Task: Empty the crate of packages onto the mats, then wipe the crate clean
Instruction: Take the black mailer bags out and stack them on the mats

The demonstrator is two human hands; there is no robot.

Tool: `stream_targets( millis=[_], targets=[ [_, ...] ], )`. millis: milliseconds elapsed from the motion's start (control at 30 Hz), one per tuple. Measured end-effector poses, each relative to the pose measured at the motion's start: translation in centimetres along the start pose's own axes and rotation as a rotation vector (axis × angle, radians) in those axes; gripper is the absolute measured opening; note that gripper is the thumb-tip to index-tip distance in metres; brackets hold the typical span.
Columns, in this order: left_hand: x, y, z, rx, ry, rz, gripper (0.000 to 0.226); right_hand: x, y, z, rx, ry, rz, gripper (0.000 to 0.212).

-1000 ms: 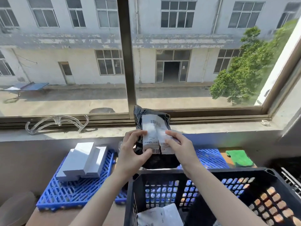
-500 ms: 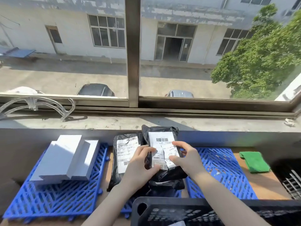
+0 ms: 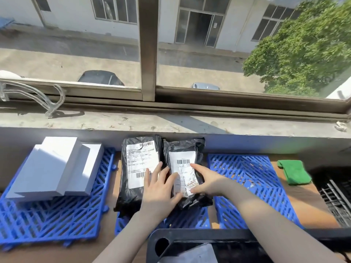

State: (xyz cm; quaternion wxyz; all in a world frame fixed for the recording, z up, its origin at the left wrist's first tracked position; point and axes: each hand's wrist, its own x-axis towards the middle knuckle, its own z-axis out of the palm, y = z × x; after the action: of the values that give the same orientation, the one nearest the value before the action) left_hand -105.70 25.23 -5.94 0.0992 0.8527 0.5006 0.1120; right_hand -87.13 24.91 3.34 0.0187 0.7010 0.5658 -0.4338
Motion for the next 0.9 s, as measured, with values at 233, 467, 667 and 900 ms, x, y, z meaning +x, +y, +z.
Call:
stream_targets(
  millis=[233, 467, 667, 900],
  targets=[
    [-0.1, 0.1, -0.1, -0.065, 0.065, -0.009, 0.054, 0.6, 0.1, -1.3, 0.036, 0.221, 0.156, 0.063],
    [-0.4, -0.4, 0.6, -0.005, 0.016, 0.027, 0.065, 1.1, 0.1, -0.5, 0.118, -0.092, 0.179, 0.092],
    [0.0, -0.8, -0.7, -0.071, 0.094, 0.049, 0.055, 1.1, 0.0, -0.9, 0.140, -0.054, 0.152, 0.087],
    [-1.0, -1.6, -8.9, -0.356, 0.223, -0.081, 0.053, -2.5, -1.9, -2.6, 0.283, 0.559, -0.094, 0.038]
  ],
)
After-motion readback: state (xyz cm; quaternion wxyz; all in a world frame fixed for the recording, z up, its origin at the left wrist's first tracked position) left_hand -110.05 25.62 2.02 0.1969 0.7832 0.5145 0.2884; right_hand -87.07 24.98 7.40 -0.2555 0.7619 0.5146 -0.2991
